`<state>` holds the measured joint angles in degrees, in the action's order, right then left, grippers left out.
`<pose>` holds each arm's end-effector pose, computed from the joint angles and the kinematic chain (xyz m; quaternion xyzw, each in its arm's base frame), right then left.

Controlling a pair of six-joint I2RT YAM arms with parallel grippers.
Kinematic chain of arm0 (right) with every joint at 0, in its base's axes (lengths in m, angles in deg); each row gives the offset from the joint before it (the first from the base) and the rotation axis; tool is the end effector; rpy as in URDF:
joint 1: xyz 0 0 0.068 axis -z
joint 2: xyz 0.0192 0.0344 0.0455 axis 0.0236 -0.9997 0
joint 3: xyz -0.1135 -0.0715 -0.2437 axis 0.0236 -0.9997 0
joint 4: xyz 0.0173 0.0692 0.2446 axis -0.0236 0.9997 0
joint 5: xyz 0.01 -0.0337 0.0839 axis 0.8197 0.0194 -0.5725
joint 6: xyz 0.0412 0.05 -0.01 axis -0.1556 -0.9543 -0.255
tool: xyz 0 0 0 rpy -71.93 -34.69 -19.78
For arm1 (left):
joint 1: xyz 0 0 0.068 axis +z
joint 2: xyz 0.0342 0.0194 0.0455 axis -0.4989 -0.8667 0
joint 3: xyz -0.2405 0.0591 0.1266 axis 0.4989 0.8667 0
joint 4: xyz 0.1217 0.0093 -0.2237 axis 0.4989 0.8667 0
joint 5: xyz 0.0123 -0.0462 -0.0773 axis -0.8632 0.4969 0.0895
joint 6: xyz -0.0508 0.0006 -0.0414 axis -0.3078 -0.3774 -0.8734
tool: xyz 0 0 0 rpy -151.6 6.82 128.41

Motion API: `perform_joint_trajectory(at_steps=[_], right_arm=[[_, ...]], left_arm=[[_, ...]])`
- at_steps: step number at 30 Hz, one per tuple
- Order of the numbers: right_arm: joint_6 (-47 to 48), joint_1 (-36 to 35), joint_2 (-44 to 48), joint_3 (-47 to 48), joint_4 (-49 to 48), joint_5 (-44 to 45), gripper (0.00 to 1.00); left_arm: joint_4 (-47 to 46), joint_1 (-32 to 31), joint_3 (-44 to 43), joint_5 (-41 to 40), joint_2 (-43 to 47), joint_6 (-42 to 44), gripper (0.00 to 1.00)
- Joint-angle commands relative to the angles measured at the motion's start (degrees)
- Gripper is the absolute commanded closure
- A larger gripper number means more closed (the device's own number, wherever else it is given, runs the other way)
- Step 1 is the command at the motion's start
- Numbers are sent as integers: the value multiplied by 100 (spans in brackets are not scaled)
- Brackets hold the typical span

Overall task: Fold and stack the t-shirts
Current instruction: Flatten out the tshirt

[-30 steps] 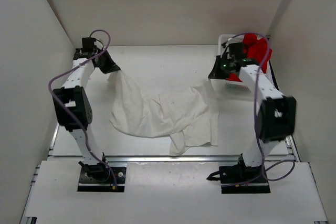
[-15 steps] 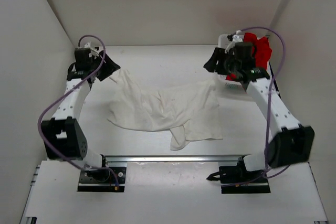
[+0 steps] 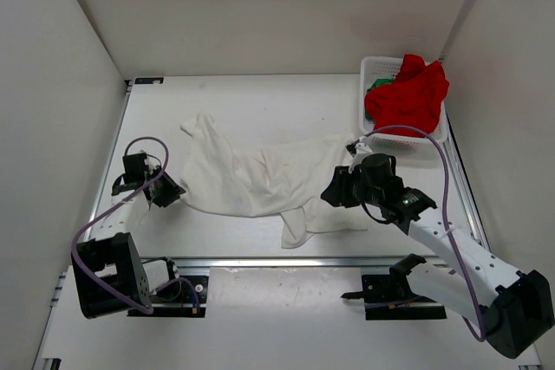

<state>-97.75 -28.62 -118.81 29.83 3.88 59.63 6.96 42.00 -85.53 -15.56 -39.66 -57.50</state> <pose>0.1723 0.1120 0.2410 -0.0826 0.8903 0.2881 0.3429 0.2151 0.0339 0.1762 -0.3320 0.8913 -0.1598 0.2641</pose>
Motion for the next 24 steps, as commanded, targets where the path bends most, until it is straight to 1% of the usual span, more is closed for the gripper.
perform_joint_trajectory(at_steps=[1,2,6,12,14,16,19,24], right_arm=[[-230,-245,278,-236,-396,153,65],[-317,-263,347,-289,-406,101,65],[-300,-316,366,-474,-529,-22,64],[-265,-246,471,-526,-546,-93,65],[-230,-176,524,-553,-555,-137,65],[-230,-114,542,-588,-564,-155,65],[-291,-35,612,-624,-512,-207,65],[-343,-87,734,-720,-406,-76,65]], left_arm=[[74,58,209,-525,-96,256,62],[83,49,271,-569,-166,274,62],[-66,-91,447,-1017,-175,160,52],[-303,-223,359,-1299,-614,2,53],[-417,-240,359,-1299,-737,-60,55],[-540,-188,412,-1229,-756,-69,60],[-689,-285,508,-1282,-729,-192,65],[-945,-311,552,-1141,-781,-341,73]])
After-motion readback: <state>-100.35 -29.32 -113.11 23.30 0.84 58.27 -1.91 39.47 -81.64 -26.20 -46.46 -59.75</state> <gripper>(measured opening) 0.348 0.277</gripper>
